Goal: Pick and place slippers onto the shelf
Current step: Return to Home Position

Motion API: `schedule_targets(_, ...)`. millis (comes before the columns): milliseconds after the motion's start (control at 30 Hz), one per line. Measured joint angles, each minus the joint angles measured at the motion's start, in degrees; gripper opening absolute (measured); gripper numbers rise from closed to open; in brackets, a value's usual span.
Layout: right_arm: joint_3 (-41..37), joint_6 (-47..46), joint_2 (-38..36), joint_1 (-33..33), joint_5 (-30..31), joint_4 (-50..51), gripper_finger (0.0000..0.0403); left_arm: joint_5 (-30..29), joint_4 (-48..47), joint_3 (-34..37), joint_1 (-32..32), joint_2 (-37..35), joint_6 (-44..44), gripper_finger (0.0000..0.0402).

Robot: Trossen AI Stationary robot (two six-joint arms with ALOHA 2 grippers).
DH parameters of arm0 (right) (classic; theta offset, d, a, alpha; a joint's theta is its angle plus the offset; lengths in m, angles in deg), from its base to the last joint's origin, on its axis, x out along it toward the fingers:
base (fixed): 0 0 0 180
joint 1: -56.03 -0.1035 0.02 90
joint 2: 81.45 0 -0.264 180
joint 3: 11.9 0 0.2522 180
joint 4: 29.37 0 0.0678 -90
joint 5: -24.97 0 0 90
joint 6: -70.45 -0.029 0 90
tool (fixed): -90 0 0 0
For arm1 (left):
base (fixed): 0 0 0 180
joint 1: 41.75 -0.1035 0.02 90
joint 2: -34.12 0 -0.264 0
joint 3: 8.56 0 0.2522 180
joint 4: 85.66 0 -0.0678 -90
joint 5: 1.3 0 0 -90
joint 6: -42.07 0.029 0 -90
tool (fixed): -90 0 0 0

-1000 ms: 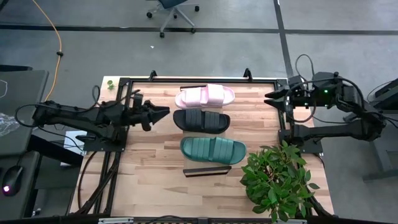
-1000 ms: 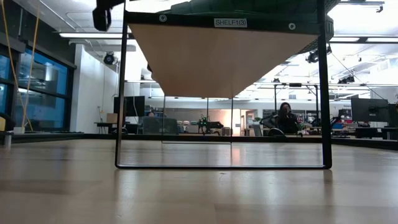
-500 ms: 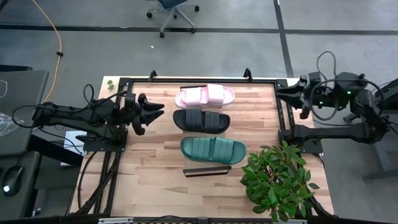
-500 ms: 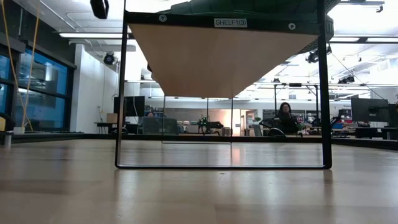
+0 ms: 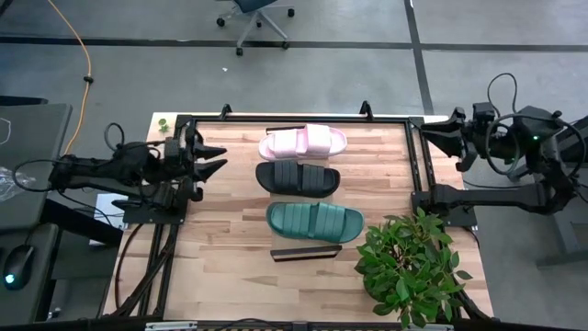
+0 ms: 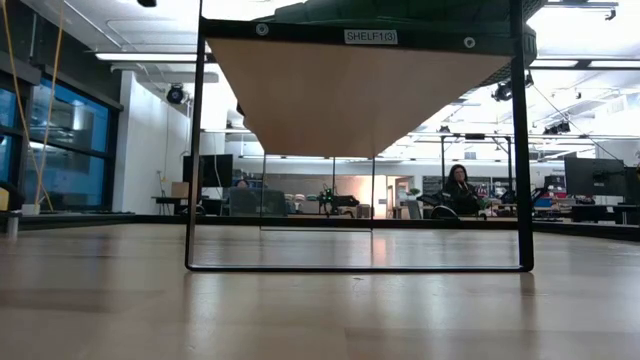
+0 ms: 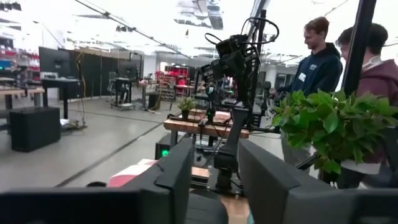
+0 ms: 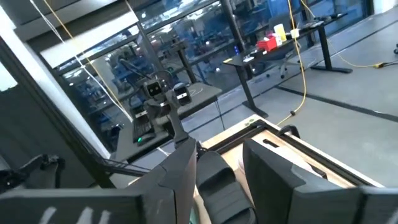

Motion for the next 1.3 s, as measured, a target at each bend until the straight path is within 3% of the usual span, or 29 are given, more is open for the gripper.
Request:
schedule_targets(100,0.0,0.08,0.12,-0.01,0.02,0.05,0.0115,0.07,-4.44,0.0,0.0,-3.64,0.73,0.0076)
schedule_targets(233,0.0,1.35,0.15,0.0,0.03,0.75,0.007,3.44,-10.41,0.0,0.0,-8.26,1.08,0.0012)
schedule_targets(333,-0.19,2.03,0.15,-0.02,-0.02,1.74,0.0019,5.0,-13.0,0.0,0.03,-11.49,2.21,0.0013)
schedule_targets(400,-2.04,1.94,-0.35,0.01,-0.02,0.98,0.0007,4.98,-15.14,0.0,0.04,-13.22,3.49,0.0016)
schedule_targets(700,-21.34,-5.35,-6.5,-0.02,-1.51,-14.6,0.0003,2.73,-20.05,0.0,0.0,-16.08,11.88,0.0004)
schedule_targets(867,-26.41,-9.34,-9.47,0.0,-1.04,-19.55,0.0001,1.94,-19.97,0.0,0.0,-16.11,15.84,0.0002)
schedule_targets(1067,-28.11,-13.1,-12.53,0.01,0.57,-19.2,0.0,2.86,-13.55,6.12,0.0,-17.44,18.27,0.0001)
schedule_targets(1300,-28.09,-13.98,-13.93,-0.01,3.19,-18.56,0.0,5.81,8.61,23.3,0.01,-22.92,16.52,0.0)
